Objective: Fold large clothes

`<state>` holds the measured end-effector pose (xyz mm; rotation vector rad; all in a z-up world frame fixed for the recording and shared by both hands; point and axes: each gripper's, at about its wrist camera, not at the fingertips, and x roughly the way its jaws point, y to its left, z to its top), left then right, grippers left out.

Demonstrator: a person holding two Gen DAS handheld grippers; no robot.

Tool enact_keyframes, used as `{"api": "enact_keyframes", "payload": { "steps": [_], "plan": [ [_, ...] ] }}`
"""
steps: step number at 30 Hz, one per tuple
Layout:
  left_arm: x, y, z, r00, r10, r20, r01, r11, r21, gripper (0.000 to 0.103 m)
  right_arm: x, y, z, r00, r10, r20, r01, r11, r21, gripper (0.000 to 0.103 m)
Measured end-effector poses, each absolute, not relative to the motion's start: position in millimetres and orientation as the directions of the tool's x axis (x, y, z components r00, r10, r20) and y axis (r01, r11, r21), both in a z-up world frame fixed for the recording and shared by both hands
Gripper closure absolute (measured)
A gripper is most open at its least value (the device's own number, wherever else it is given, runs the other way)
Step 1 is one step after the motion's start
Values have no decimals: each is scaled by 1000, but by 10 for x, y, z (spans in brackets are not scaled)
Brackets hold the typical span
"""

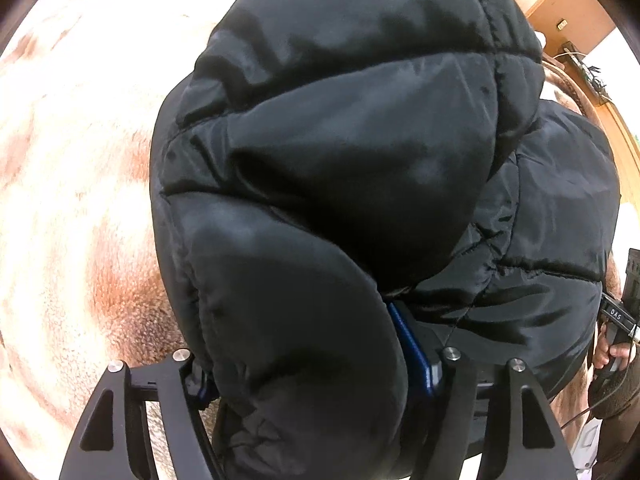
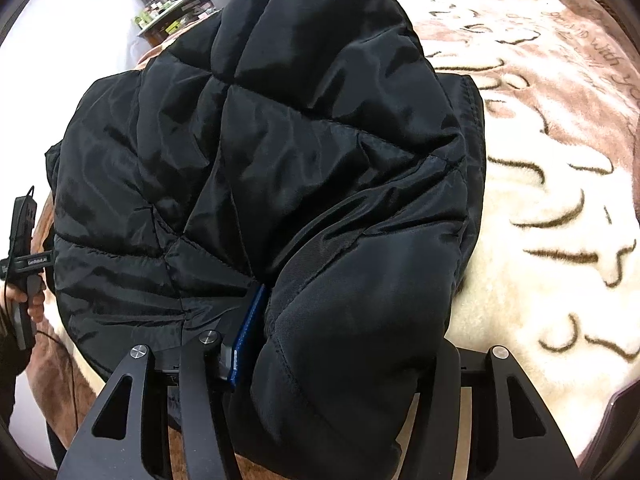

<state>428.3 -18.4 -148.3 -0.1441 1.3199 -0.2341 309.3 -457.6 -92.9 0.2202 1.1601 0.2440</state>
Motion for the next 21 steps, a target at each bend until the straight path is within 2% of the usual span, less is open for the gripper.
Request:
{"api": "enact_keyframes", "payload": {
  "steps": [4, 6, 14, 21],
  "plan": [
    [4245, -213, -1362, 269, -219, -938, 114, 974, -195, 52, 2986, -4521, -891, 392, 269, -880, -85, 963, 256, 53],
    [4177, -271, -1301, 305, -221, -927, 104, 975, -198, 56, 2931, -4422, -853, 402, 238, -884, -93, 971, 220, 57],
    [4028, -388, -1105, 350, -215, -911, 105, 976, -190, 65, 2732, -4107, -630, 449, 143, -882, -110, 988, 105, 69],
    [3736, -389, -863, 403, -202, -893, 108, 979, -173, 69, 2550, -3797, -320, 519, 55, -853, -115, 993, -5, 75]
  ]
}}
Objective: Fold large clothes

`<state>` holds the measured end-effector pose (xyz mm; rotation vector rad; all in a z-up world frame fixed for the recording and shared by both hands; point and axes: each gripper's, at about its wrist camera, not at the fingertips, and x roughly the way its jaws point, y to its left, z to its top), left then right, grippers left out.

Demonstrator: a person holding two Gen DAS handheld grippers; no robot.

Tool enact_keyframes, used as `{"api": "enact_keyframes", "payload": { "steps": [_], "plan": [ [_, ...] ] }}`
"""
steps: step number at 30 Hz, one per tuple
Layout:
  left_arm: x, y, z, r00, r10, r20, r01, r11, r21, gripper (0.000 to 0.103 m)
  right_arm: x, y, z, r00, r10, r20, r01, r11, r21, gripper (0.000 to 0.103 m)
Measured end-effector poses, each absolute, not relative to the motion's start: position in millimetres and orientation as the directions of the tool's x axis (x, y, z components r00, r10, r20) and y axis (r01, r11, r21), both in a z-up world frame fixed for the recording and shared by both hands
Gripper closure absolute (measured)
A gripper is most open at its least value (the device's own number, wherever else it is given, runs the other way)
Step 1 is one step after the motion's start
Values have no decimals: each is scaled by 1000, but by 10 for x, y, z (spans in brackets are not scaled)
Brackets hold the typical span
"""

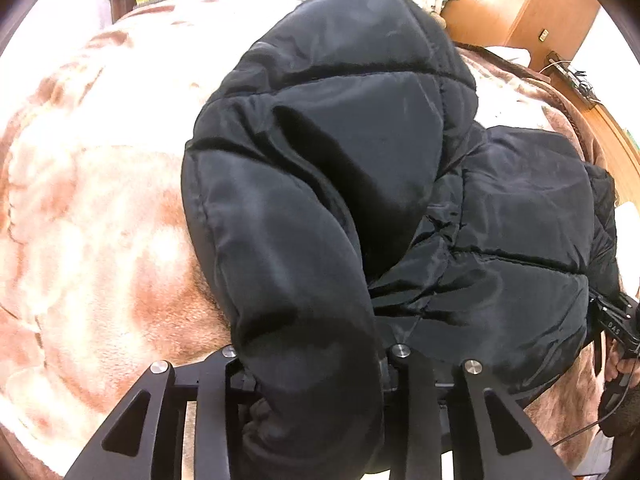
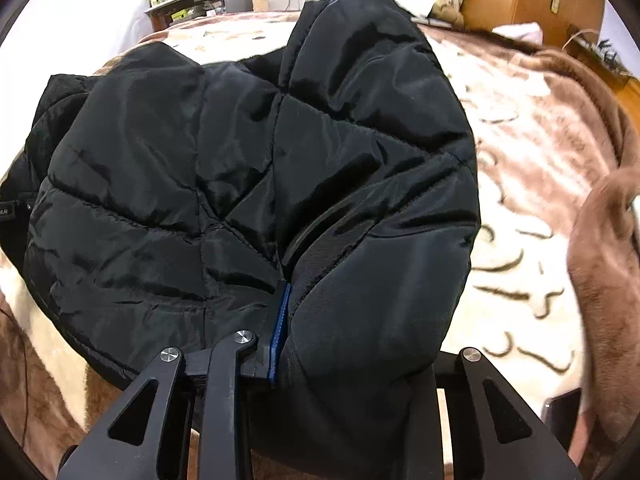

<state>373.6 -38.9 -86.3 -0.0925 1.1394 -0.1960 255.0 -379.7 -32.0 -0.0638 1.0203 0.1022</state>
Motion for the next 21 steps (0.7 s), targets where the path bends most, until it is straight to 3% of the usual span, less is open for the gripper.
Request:
{"api": "enact_keyframes", "payload": {
  "steps": [21],
  "plan": [
    [3249, 36, -104, 588, -262, -766, 84, 961, -264, 77, 2009, -3084, 558, 714, 58, -697, -136, 989, -57, 81]
  ]
}}
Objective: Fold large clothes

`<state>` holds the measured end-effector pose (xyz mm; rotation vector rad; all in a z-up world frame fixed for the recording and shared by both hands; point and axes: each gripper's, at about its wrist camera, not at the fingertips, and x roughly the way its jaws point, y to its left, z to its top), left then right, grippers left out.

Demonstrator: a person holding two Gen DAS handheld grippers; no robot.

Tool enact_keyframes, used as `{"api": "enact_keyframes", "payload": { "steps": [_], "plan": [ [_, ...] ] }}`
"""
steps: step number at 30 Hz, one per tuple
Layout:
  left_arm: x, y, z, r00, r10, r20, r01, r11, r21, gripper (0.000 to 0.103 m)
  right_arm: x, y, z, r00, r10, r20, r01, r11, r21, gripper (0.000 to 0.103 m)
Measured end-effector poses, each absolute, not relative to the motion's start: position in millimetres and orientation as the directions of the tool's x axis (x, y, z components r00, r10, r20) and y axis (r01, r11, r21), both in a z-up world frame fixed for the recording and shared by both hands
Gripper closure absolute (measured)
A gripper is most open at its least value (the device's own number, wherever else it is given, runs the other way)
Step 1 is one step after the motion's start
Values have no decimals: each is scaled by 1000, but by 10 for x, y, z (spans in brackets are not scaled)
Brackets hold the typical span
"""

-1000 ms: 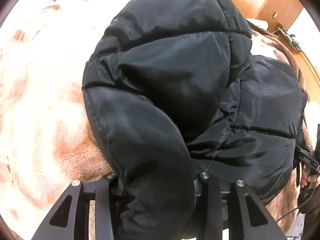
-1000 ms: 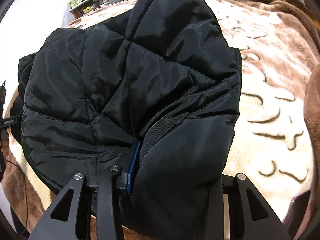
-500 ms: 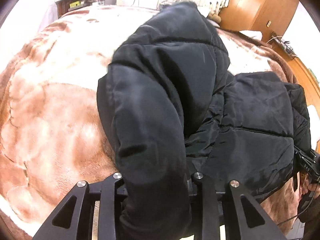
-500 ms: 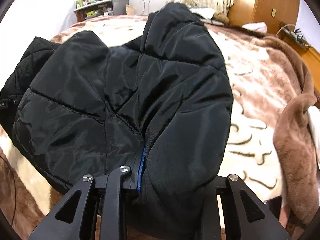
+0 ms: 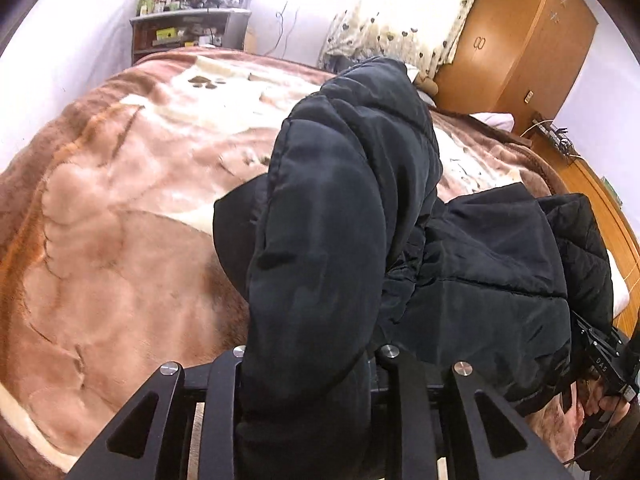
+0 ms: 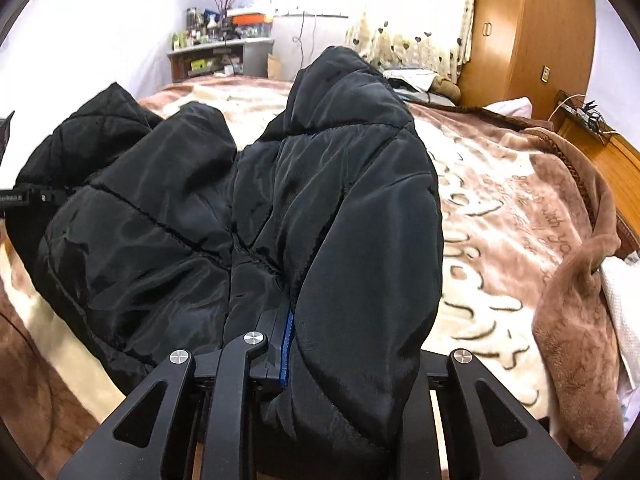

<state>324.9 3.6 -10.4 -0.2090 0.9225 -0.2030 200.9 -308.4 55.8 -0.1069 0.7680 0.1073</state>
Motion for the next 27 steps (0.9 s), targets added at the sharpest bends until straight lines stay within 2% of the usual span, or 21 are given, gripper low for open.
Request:
{"api": "enact_keyframes", "payload": {
  "steps": [14, 23, 27],
  "plan": [
    [3195, 755, 404, 704, -221, -675, 38, 961, -275, 83, 2137, -2334, 682, 782, 121, -612, -217, 972, -85, 82],
    [3213, 1344, 519, 742, -205, -638, 7, 955, -298, 88, 2273, -1970, 716, 807, 173, -565, -269, 959, -90, 82],
    [3257, 1450, 370, 712, -176, -680, -20, 963, -270, 88, 2430, -2020, 599, 789, 167, -591, -256, 964, -68, 82]
  ]
}}
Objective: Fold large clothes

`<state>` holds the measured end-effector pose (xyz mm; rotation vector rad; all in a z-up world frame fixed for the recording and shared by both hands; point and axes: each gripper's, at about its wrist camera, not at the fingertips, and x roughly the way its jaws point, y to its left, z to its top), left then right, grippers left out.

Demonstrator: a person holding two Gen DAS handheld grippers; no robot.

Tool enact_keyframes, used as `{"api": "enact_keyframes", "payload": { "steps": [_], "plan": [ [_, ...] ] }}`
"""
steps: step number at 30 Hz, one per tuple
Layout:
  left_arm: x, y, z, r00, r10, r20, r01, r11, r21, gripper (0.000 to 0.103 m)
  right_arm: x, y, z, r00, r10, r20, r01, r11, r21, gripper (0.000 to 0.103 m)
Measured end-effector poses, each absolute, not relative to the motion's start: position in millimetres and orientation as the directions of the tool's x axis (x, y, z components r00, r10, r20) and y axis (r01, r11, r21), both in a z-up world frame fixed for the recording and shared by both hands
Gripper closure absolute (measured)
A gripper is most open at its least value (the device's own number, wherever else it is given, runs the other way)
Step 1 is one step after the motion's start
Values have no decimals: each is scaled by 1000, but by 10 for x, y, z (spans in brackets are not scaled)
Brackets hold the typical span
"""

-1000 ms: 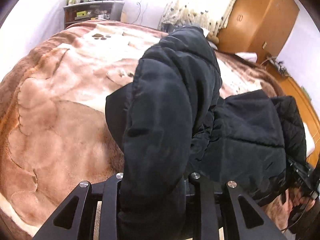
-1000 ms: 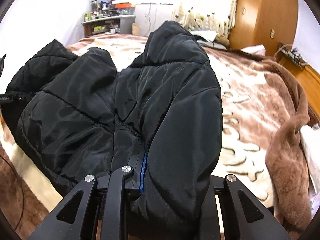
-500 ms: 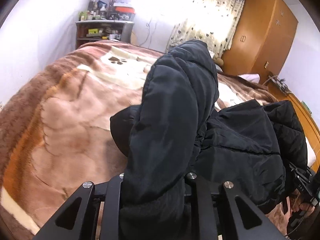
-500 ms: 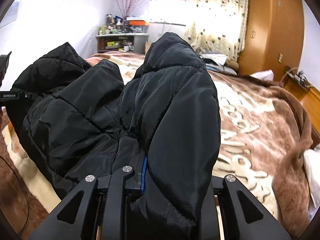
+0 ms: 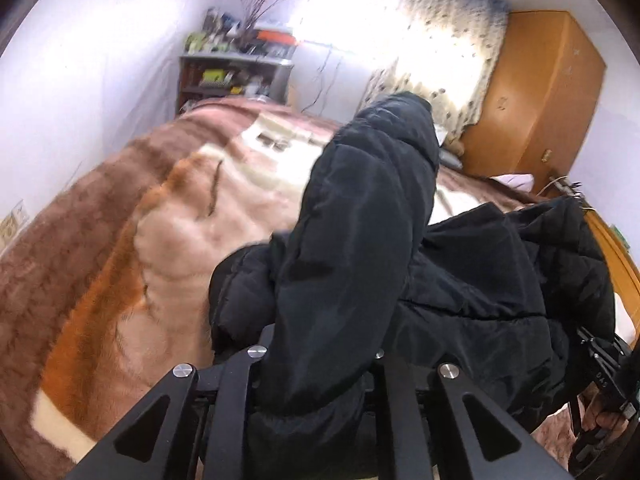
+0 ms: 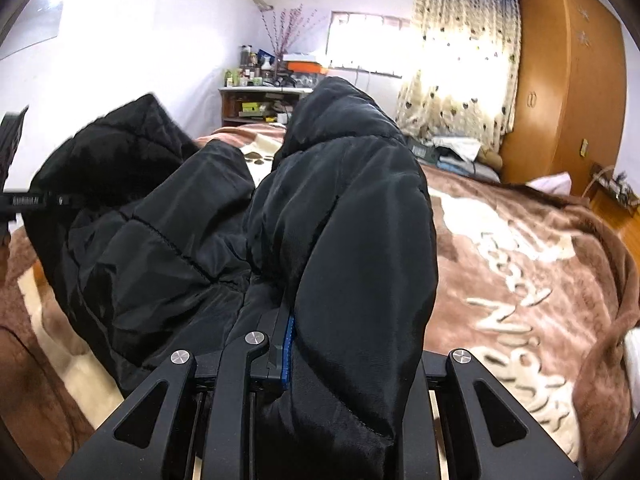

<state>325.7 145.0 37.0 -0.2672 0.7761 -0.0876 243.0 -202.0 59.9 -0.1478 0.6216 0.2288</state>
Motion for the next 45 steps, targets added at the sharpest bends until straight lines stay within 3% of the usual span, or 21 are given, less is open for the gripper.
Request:
{"api": "enact_keyframes", "payload": {
  "steps": [8, 16, 19, 24, 28, 32, 34, 36, 39, 45],
  "plan": [
    [3356, 1650, -187, 633, -174, -755, -92, 951, -296, 87, 2412, -2062, 258, 743, 121, -659, -228, 971, -79, 81],
    [3431, 1759, -468, 591, -192, -783, -92, 949, -302, 71, 2454, -2237, -119, 684, 81, -725, -159, 987, -40, 78],
    [3481, 1754, -539, 570, -189, -799, -87, 954, -287, 59, 2495, -2329, -206, 664, 83, -743, -127, 992, -3, 72],
    [3509, 1764, -598, 553, -201, -809, -83, 953, -293, 53, 2533, -2360, -299, 641, 79, -763, -107, 994, 13, 64],
    [3534, 1756, -632, 540, -144, -830, -112, 964, -240, 35, 2590, -2397, -328, 619, 81, -781, -99, 995, 25, 59],
    [3497, 1791, -618, 531, -141, -836, -138, 959, -249, 31, 2604, -2457, -321, 589, 90, -803, -71, 996, 59, 51],
    [3442, 1806, -579, 525, -95, -846, -169, 962, -213, 20, 2544, -2462, -306, 588, 87, -805, -51, 996, 70, 46],
    [3377, 1815, -522, 535, -76, -841, -173, 965, -198, 18, 2488, -2465, -253, 597, 65, -800, -35, 998, 55, 42],
    [3242, 1845, -421, 545, -102, -832, -169, 959, -228, 18, 2370, -2459, -120, 639, 24, -769, -19, 1000, 15, 24],
    [2922, 1817, -153, 576, -75, -814, -168, 964, -208, 15, 2150, -2563, 211, 676, 9, -736, 19, 999, 30, 23]
  ]
}}
